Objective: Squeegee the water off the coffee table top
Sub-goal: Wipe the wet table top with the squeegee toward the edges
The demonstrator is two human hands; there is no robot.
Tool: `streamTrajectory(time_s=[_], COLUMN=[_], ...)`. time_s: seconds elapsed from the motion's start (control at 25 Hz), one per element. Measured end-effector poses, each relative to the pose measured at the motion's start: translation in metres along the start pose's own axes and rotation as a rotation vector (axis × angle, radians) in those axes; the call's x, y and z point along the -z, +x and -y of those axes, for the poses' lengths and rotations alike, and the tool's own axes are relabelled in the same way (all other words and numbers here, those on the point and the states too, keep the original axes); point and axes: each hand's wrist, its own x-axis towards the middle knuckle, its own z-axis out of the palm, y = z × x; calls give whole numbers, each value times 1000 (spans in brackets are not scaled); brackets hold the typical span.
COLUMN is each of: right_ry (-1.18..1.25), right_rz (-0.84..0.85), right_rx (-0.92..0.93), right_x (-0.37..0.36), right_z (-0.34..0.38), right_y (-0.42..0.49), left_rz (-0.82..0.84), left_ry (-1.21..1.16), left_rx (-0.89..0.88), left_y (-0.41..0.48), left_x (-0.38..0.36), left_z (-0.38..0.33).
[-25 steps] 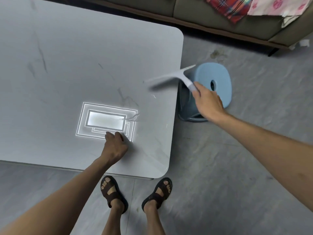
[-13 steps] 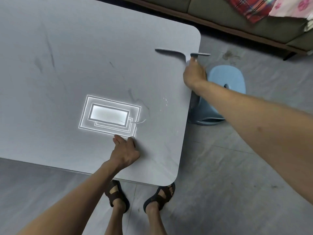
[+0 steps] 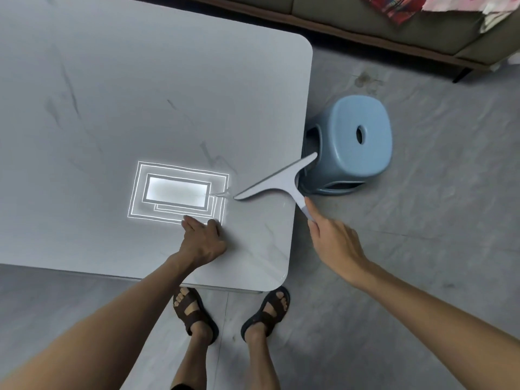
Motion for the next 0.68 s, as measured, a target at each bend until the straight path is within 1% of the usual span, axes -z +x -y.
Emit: streamTrajectory(time_s=[0.08,0.16,0.28,0.4,0.44,0.56,0.64,0.68], right_ry=[-69,-90,-85,-92,-114,-171,-176,-203], right_rz=[-9,-32,26,93,97,55,36,81], right_rx=[26,30,10,-51,-45,80,265,383], right_x=[-6,2,2,17,23,42,51,52], right_z=[-11,-33,-47,-62,-65,-58,-39,-23], right_y=[-23,-72,-87,-92,-96,-96,-78,-62], left_rz=[-5,29,51,-14,-21,-38,-113,-165], left_ry=[33,84,82,28,22,-16,-93,-153], left_rx=[-14,-67,-118,-151,-167,-200,-146,-85], left_y=[8,-19,-18,-19,-23,-31,-35,-36], left_x=[6,-4,1,3,3,2,5,9], left_z=[5,4,17,23,25,38,51,58])
